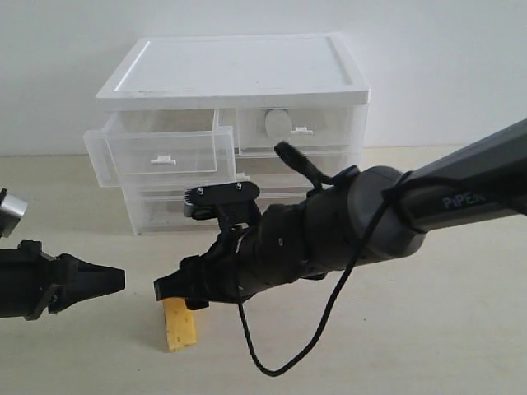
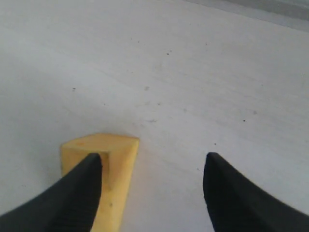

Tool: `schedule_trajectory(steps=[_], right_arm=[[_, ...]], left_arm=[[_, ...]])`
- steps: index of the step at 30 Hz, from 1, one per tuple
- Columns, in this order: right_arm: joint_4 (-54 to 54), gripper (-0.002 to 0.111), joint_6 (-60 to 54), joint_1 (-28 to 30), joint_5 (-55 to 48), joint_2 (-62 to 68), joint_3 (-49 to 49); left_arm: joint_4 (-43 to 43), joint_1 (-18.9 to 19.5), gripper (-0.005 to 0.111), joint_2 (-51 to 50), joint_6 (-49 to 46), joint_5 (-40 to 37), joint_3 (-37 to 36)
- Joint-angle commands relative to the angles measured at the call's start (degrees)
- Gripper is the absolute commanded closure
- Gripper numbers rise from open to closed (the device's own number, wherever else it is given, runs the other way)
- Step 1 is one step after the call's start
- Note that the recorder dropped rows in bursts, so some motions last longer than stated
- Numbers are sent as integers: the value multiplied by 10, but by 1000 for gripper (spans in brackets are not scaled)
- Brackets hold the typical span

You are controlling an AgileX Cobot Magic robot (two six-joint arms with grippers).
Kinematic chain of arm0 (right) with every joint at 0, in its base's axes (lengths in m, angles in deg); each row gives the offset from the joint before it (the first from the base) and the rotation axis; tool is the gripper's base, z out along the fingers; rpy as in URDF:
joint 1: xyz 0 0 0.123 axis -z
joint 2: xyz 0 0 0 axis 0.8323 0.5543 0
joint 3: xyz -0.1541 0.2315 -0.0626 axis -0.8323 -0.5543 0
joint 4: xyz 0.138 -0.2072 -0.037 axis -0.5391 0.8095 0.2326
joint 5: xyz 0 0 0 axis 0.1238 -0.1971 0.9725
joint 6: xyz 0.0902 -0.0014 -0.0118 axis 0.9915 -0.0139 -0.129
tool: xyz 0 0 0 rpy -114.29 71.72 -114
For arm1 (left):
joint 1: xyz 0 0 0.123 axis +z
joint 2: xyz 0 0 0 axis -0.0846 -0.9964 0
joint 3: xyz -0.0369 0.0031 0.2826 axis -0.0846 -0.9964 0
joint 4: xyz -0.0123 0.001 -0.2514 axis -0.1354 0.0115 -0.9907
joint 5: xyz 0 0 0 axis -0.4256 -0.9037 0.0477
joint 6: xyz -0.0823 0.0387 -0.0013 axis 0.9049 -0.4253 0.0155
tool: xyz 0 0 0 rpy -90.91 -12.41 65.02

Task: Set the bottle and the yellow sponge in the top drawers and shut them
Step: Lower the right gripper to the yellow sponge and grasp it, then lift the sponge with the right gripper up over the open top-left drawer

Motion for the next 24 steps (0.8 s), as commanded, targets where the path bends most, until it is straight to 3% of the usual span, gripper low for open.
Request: schedule_trajectory(steps=[1, 12, 24], right_arm=[[-1, 53, 7, -14, 29, 14, -2], [-1, 53, 12, -34, 25, 15, -2], [-1, 53, 23, -71, 86, 21, -2]], left_arm=[[-6, 1, 103, 6, -3, 8, -2], [-6, 1, 103, 6, 14, 124, 4], [-6, 1, 103, 6, 16, 123, 4]])
